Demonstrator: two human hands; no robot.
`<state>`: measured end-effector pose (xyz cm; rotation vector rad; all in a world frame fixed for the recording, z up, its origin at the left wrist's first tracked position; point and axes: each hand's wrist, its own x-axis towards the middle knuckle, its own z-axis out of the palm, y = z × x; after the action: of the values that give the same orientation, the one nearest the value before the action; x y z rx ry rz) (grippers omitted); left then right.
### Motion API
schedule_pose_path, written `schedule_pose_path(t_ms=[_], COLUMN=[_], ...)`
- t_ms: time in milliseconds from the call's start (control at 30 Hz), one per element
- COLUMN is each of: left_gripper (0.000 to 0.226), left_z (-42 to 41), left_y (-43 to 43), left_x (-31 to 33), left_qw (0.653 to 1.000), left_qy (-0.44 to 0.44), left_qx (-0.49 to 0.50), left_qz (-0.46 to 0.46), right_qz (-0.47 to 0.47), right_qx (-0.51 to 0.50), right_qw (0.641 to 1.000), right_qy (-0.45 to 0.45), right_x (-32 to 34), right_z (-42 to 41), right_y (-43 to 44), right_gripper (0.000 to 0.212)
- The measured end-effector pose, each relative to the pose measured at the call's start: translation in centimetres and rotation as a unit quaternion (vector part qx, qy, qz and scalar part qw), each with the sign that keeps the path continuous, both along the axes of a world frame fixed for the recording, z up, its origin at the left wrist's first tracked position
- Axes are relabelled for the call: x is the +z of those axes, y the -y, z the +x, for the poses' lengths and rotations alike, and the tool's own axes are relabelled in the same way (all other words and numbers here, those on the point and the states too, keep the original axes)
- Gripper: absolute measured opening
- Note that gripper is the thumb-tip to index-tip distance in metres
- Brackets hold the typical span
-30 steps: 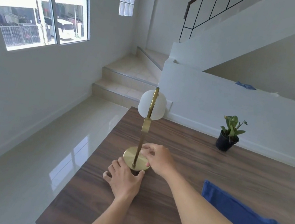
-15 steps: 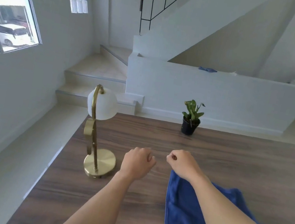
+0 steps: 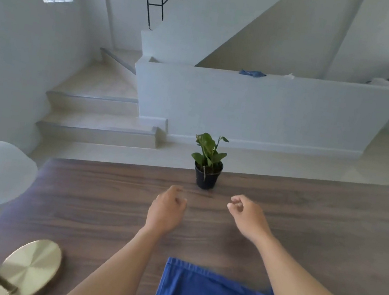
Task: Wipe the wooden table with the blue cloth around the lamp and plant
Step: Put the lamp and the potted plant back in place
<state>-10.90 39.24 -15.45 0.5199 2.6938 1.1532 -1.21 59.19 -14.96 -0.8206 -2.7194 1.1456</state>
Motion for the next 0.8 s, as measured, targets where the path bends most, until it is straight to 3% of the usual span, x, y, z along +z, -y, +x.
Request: schedule_pose_path(t_ms=[200, 367, 567, 800], left_gripper=[0.044, 0.052, 0.058, 0.055], left_z=[-6.2, -8.9, -9.1, -7.1], left_y=[-3.9, -5.8, -7.6, -4.9], left_x=[-1.7, -1.9, -2.0, -1.2], left_qw=[0.997, 0.99, 0.974, 0.965], left_qy=[0.05, 0.108, 0.164, 0.17], left_qx=[0.047, 0.031, -0.003, 0.013], left_qz=[0.038, 0.082, 0.159, 0.201], right_qz=[-0.055, -0.094, -0.132, -0.117], right_qx=[-0.006, 0.035, 0.049, 0.076], right_qw=[0.998, 0.994, 0.989, 0.989], right_qy=[-0.027, -0.041, -0.038, -0.041], right_x=[-1.5, -2.7, -3.5, -1.8], right_z=[-7.1, -11.4, -12.5, -12.0], right_y=[-3.7, -4.5, -4.5, -2.3], right_gripper=[0.045, 0.048, 0.055, 0.051])
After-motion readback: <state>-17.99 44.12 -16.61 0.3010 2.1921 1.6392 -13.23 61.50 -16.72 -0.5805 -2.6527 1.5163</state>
